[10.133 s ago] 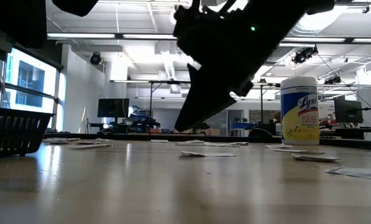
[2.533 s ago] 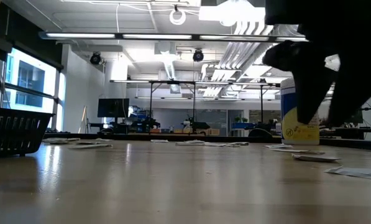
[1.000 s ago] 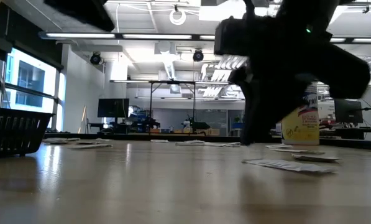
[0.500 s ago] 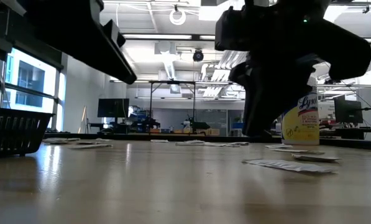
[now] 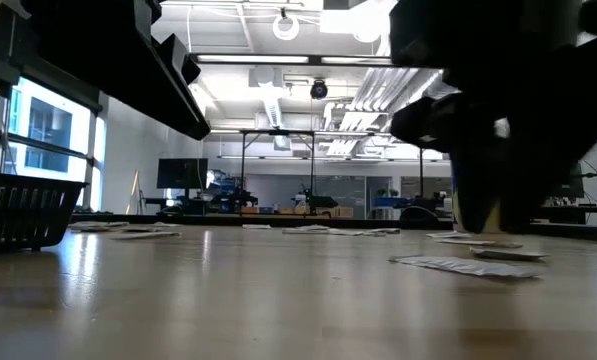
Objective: Pick & Place First Aid Supplies
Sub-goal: Put the bandage into the bottom black bin
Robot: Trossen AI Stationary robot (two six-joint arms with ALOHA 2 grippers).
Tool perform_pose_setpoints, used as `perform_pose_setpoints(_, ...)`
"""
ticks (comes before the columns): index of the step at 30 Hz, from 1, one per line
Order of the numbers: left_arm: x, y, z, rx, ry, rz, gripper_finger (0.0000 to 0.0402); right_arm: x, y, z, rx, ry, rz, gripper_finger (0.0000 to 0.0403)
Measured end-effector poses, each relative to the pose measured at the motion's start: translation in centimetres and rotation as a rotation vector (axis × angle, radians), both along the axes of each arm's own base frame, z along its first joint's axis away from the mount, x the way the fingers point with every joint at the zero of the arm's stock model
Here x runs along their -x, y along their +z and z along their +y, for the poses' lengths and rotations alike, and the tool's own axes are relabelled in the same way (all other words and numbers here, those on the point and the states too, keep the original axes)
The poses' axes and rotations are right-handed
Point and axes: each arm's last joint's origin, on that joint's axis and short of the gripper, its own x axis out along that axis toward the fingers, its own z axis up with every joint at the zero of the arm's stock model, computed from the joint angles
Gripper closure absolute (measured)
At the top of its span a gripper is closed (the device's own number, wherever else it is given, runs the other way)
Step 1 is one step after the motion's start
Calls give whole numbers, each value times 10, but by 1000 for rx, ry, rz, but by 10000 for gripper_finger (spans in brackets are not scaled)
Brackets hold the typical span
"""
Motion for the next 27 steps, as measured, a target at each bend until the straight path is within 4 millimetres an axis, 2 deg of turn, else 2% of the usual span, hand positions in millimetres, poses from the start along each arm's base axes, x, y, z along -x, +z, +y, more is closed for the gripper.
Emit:
perform_pose_setpoints(7,0,0,0,-2,-1,-2,321,9,-7,18,59,-1,-7,297)
perform_pose_setpoints(13,0,0,0,-3,-1,-2,321,4,-21,14,49,-5,47,303)
perform_pose_setpoints(19,-1,1,0,-31,-26,-13,321,-1,-32,9,74,21,69,329)
perform_pose_setpoints(23,1,-7,2,-18,-7,-70,321,-2,-42,9,111,39,89,348)
perform_pose_setpoints(27,5,-17,6,-28,16,-144,321,-3,-44,9,108,17,85,370)
